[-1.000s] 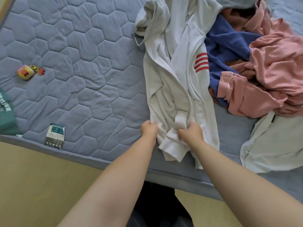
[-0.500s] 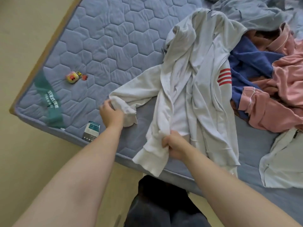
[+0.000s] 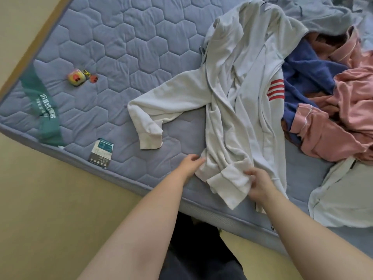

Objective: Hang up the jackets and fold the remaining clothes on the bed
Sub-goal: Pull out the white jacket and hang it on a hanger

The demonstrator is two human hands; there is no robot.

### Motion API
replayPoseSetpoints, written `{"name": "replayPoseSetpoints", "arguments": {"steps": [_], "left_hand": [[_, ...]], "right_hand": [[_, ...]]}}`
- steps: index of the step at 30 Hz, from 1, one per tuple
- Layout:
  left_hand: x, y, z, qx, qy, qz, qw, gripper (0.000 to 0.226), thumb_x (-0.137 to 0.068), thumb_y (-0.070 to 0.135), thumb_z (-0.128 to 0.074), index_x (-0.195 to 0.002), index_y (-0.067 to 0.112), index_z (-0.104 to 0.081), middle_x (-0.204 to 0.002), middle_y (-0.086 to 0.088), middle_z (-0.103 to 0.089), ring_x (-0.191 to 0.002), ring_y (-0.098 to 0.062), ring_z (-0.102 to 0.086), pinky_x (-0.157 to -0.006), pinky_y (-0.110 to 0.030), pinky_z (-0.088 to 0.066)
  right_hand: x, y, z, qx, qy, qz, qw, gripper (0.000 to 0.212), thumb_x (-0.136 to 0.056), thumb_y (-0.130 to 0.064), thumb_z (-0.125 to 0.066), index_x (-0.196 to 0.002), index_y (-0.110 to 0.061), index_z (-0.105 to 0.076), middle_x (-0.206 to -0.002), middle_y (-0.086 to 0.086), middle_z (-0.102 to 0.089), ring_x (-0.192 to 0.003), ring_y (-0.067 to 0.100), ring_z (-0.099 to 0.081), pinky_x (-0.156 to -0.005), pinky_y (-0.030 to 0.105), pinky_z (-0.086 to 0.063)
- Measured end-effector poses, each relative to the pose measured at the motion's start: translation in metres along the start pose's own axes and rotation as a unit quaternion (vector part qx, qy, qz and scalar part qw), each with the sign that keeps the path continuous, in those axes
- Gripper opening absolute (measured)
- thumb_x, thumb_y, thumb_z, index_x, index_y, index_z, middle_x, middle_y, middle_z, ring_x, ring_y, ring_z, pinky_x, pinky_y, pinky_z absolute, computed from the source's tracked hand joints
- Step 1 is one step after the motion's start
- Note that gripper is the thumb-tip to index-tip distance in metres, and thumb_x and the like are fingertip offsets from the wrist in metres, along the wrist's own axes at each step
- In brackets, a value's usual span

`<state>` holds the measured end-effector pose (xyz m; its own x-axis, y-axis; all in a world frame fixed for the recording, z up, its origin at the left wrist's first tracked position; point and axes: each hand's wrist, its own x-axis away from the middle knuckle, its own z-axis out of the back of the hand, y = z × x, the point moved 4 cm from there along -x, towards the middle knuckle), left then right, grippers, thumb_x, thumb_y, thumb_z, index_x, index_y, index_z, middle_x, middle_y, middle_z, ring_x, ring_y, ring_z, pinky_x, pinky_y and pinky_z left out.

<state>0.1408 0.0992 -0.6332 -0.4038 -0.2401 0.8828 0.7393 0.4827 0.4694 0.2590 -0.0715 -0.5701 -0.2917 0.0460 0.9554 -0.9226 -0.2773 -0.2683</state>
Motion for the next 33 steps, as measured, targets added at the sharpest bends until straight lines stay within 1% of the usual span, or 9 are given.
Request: {"name": "replayPoseSetpoints", "arguments": {"steps": [2,6,10,13,16,20,23,28,33], "left_hand": [[-0.003,0.005,-0.011,-0.015,-0.014,-0.011,1.0,0.054,-0.088,0.028,-0.066,-0.134,0.008,-0.046,-0.126,-0.007,-0.055,-0.115,-0.022,-0.055,-0.093,-0.032,-0.046],[-0.004,0.011,-0.013,-0.068,0.041,-0.047,0.996,0.008,-0.09,0.012,-0.054,-0.092,0.01,-0.061,-0.089,-0.009,-0.058,-0.086,-0.019,-0.054,-0.07,-0.028,-0.04],[0.008,0.002,0.036,0.251,0.102,0.017,0.962,0.02,-0.091,-0.001,-0.045,-0.086,0.006,-0.063,-0.094,-0.019,-0.063,-0.083,-0.028,-0.059,-0.076,-0.04,-0.048],[0.03,-0.019,0.094,0.353,0.192,0.055,0.914,0.022,-0.095,-0.002,-0.041,-0.101,0.002,-0.062,-0.076,-0.01,-0.06,-0.068,-0.026,-0.056,-0.066,-0.039,-0.048],[0.041,-0.04,0.128,0.279,0.247,0.098,0.923,0.025,-0.095,-0.002,-0.042,-0.115,-0.002,-0.057,-0.079,-0.015,-0.057,-0.068,-0.028,-0.055,-0.064,-0.037,-0.048],[0.035,-0.041,0.128,-0.121,0.268,0.12,0.948,0.033,-0.094,0.01,-0.048,-0.124,0.001,-0.057,-0.128,-0.019,-0.057,-0.118,-0.034,-0.054,-0.091,-0.036,-0.044],[0.043,-0.017,0.104,-0.309,0.328,-0.029,0.892,0.033,-0.089,0.007,-0.048,-0.122,0.009,-0.055,-0.128,-0.014,-0.05,-0.118,-0.032,-0.045,-0.097,-0.038,-0.037],[0.045,0.012,0.044,-0.427,0.274,-0.246,0.826,0.053,-0.08,0.001,-0.047,-0.132,0.01,-0.046,-0.14,-0.011,-0.038,-0.127,-0.03,-0.035,-0.106,-0.039,-0.032],[0.044,0.014,-0.006,-0.449,0.202,-0.346,0.798,0.053,-0.074,-0.004,-0.05,-0.125,0.01,-0.053,-0.135,-0.009,-0.045,-0.124,-0.028,-0.039,-0.104,-0.038,-0.031]], "right_hand": [[0.007,-0.002,0.001,-0.03,-0.043,-0.009,0.999,0.022,-0.088,-0.001,-0.042,-0.102,0.004,-0.057,-0.08,0.019,-0.07,-0.081,0.034,-0.066,-0.078,0.047,-0.049],[0.009,-0.002,0.005,-0.038,-0.062,-0.015,0.997,0.018,-0.095,-0.018,-0.051,-0.098,-0.004,-0.061,-0.07,0.013,-0.072,-0.062,0.028,-0.07,-0.06,0.037,-0.057],[0.007,0.006,-0.003,-0.046,-0.094,-0.007,0.995,0.024,-0.094,-0.021,-0.056,-0.108,-0.002,-0.061,-0.08,0.014,-0.074,-0.068,0.027,-0.072,-0.072,0.043,-0.052],[0.015,0.013,-0.022,-0.078,-0.203,-0.023,0.976,0.055,-0.066,-0.013,-0.082,-0.117,-0.001,-0.064,-0.109,0.017,-0.07,-0.092,0.032,-0.07,-0.073,0.046,-0.057],[0.016,0.03,-0.039,-0.002,-0.255,-0.052,0.966,0.026,-0.084,-0.017,-0.064,-0.105,-0.004,-0.073,-0.11,0.015,-0.07,-0.093,0.029,-0.07,-0.069,0.042,-0.059],[-0.011,0.043,-0.031,0.38,0.014,0.093,0.92,0.024,-0.095,-0.025,-0.054,-0.099,-0.003,-0.062,-0.091,0.011,-0.065,-0.084,0.028,-0.062,-0.067,0.035,-0.053],[-0.011,0.032,-0.027,0.458,0.091,0.213,0.858,0.018,-0.094,-0.021,-0.048,-0.089,-0.008,-0.059,-0.083,0.008,-0.06,-0.077,0.025,-0.055,-0.06,0.031,-0.041],[-0.002,-0.007,0.006,0.454,0.265,0.39,0.756,0.038,-0.086,-0.014,-0.06,-0.122,-0.004,-0.053,-0.125,0.016,-0.048,-0.115,0.033,-0.045,-0.098,0.04,-0.036],[-0.032,-0.029,0.072,0.417,0.258,0.187,0.851,0.052,-0.079,-0.021,-0.068,-0.126,-0.006,-0.05,-0.118,0.017,-0.055,-0.111,0.035,-0.05,-0.093,0.039,-0.042]]}}
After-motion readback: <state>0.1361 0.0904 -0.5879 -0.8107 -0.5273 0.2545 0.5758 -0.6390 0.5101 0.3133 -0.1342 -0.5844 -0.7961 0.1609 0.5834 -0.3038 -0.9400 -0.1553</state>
